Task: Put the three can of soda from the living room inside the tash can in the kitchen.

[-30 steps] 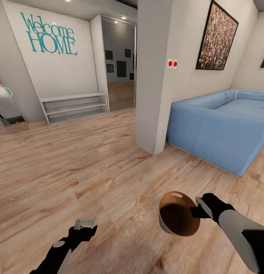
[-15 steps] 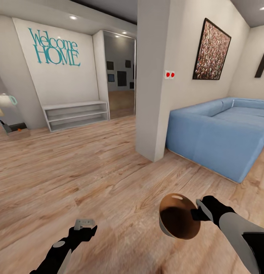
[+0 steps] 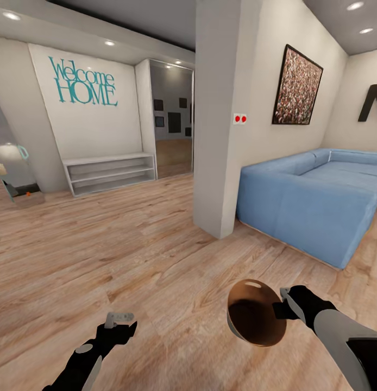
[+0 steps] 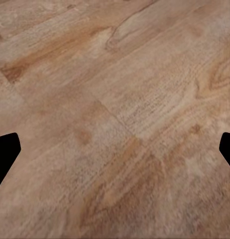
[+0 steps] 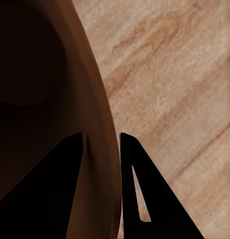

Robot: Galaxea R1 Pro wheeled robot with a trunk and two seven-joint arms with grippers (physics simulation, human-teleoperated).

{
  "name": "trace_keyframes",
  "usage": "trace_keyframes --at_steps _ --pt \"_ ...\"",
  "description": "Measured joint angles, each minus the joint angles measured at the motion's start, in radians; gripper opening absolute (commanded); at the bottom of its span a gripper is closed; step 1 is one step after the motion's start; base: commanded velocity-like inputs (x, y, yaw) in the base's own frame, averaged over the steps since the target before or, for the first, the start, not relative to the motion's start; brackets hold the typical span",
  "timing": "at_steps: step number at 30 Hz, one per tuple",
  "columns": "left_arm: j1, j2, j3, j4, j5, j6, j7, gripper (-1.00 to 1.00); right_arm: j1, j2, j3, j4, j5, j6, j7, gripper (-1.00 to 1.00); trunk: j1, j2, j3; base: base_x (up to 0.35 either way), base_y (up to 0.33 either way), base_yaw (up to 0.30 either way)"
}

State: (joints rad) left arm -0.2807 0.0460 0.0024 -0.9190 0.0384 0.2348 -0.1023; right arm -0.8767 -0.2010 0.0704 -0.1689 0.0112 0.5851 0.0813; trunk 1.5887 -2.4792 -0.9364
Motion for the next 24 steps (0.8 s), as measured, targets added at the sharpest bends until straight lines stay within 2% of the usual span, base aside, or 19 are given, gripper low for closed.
trace_keyframes --at_steps 19,24 --pt "0.000 0.000 0.001 0.000 0.000 0.000 0.003 1.00 0.015 -0.001 -0.001 0.000 0.001 -0.006 0.000 -1.00 -0.073 0.133 0.060 0.000 0.000 0.000" --pt "0.000 0.000 0.001 0.000 0.000 0.000 0.004 1.00 0.030 -0.001 -0.004 0.002 -0.002 -0.065 0.001 -1.00 -0.092 0.168 0.075 0.000 0.000 0.000"
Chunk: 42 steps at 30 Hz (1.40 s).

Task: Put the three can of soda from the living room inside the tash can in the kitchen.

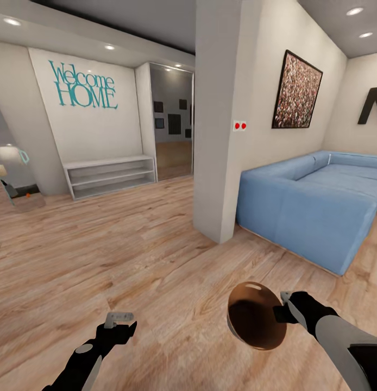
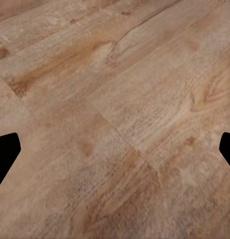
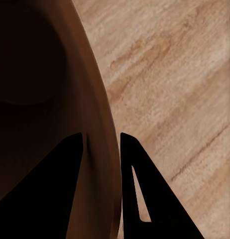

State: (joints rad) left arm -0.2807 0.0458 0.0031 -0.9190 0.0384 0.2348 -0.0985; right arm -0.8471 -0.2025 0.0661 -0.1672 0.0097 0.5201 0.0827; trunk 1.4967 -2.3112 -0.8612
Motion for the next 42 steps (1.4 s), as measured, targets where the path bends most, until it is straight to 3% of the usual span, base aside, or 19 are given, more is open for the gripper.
trace_keyframes --at_steps 14,29,31,42 --pt "-0.002 0.000 -0.003 0.068 0.003 -0.001 0.001 1.00 0.027 0.000 0.003 0.001 0.009 -0.034 0.031 -1.00 -0.054 0.098 0.044 0.000 0.000 0.000" --pt "-0.003 0.000 -0.004 0.077 0.000 0.001 -0.002 1.00 0.075 -0.001 0.003 0.002 0.005 -0.149 0.034 -1.00 -0.111 0.203 0.091 0.000 0.000 0.000" --pt "-0.003 0.000 -0.005 0.097 0.000 0.001 -0.004 1.00 0.087 -0.001 -0.002 0.002 0.001 -0.197 0.034 -1.00 -0.119 0.217 0.097 0.000 0.000 0.000" --pt "-0.017 0.003 -0.006 0.252 0.003 -0.047 -0.012 1.00 0.150 0.000 -0.002 0.000 -0.007 -0.294 0.034 -1.00 -0.161 0.294 0.132 0.000 0.000 0.000"
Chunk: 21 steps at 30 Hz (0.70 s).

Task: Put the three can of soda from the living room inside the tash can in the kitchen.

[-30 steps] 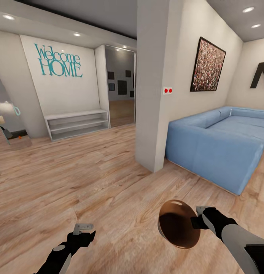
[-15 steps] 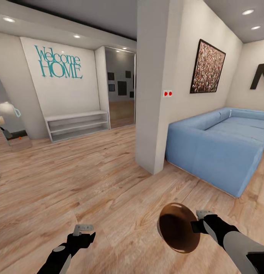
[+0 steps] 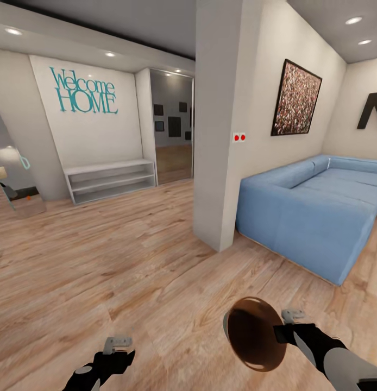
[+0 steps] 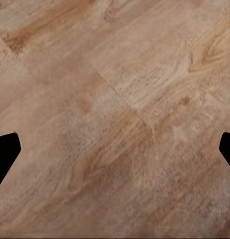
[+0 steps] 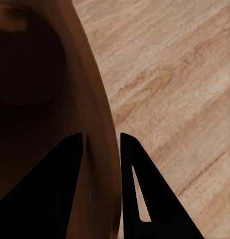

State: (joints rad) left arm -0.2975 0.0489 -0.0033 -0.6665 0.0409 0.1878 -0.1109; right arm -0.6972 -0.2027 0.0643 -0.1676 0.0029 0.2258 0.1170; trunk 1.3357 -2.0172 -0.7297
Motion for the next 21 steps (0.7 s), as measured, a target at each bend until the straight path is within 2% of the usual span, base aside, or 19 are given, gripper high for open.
trace_keyframes --at_steps 7,13,21 --pt "0.000 0.000 0.001 0.071 0.000 -0.088 -0.001 1.00 0.029 -0.001 0.006 0.000 -0.001 -0.037 0.012 -1.00 -0.027 0.049 0.022 0.000 0.000 0.000" --pt "0.000 0.001 0.003 0.203 0.001 -0.213 0.000 1.00 0.065 0.001 0.004 0.003 -0.003 -0.128 0.037 -1.00 -0.050 0.091 0.041 0.000 0.000 0.000" --pt "0.005 0.009 0.003 0.252 0.001 -0.312 0.003 1.00 0.101 0.003 0.003 0.002 -0.004 -0.158 0.041 -1.00 -0.081 0.147 0.066 0.000 0.000 0.000"
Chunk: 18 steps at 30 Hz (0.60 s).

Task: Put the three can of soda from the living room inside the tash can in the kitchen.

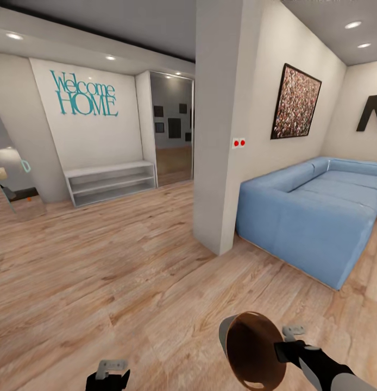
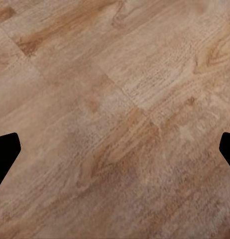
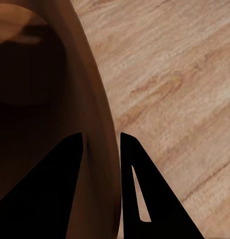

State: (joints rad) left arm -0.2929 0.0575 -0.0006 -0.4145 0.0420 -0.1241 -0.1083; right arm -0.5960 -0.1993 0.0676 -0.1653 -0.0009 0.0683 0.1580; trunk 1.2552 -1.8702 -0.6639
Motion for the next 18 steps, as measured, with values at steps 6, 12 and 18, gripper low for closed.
trace_keyframes --at_steps 6,12,18 --pt "0.003 0.029 0.001 0.129 0.006 -0.130 0.000 1.00 0.040 0.003 0.000 -0.009 -0.001 -0.053 0.002 -1.00 -0.023 0.042 0.019 0.000 0.000 0.000" --pt "0.003 0.034 0.001 0.166 0.008 -0.166 0.000 1.00 0.063 0.004 -0.002 -0.013 -0.001 -0.080 0.002 -1.00 -0.046 0.084 0.038 0.000 0.000 0.000" --pt "0.004 0.036 0.000 0.178 0.004 -0.180 0.002 1.00 0.093 0.001 -0.010 -0.017 -0.001 -0.109 0.002 -1.00 -0.069 0.126 0.056 0.000 0.000 0.000"
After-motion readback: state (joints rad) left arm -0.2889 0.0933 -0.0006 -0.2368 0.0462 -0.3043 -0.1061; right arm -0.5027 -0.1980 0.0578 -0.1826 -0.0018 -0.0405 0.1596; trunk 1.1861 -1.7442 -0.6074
